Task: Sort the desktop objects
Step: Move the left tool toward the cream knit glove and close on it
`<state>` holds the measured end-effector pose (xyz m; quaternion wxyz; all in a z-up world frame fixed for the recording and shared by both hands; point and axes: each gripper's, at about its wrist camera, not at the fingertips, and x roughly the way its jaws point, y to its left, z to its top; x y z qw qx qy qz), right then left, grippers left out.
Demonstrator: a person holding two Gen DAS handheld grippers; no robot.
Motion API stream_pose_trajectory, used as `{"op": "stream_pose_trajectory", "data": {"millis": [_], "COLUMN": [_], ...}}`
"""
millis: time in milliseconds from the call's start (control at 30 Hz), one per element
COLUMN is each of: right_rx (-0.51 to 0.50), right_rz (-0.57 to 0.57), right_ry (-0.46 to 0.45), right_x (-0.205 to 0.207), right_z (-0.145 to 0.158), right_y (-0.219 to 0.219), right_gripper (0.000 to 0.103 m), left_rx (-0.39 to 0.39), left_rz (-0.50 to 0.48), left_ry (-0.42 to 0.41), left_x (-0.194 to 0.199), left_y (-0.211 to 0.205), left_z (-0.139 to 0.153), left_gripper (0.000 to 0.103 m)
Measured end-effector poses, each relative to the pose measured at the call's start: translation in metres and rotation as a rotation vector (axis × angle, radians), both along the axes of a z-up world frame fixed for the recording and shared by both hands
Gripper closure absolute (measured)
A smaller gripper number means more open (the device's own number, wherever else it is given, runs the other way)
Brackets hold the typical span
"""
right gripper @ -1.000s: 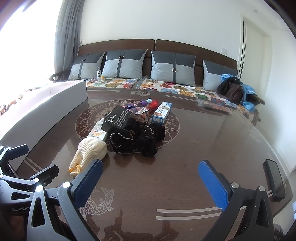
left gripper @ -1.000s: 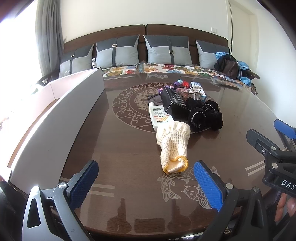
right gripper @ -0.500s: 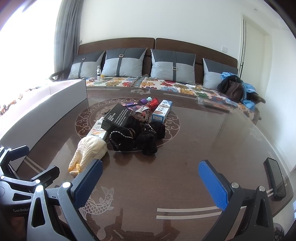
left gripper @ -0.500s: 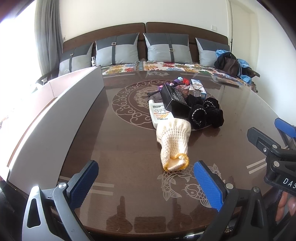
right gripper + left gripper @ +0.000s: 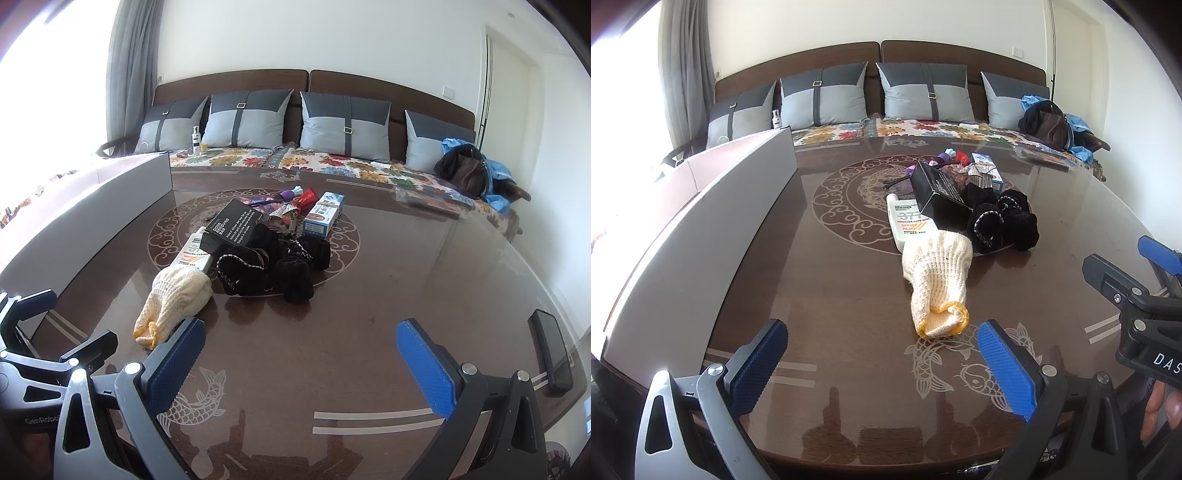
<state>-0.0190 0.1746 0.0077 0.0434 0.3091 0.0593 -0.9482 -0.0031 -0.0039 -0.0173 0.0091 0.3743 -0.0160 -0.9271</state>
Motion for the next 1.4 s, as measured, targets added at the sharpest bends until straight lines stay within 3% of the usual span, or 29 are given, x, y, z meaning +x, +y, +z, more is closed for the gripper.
{"op": "stream_pose_trajectory", "data": {"millis": [867, 1400], "right_rx": [0.0, -0.014], "right_rz": [-0.019, -0.046], "right_ry": [-0.085, -0.217], "right_x": [-0.011, -0.026], "right_z": [-0.012, -0.037], "right_y": [0.003, 0.01], "right_gripper": [0.0, 0.0], "left_rx": [-0.02, -0.061], "left_rz": [-0.003, -0.004], "left_ry": [-0.054, -0.163], "left_x": [-0.006, -0.013], "left_y": [0.003, 0.005], "left_z": [-0.013, -0.038], "left_gripper": [0.0, 0.0]}}
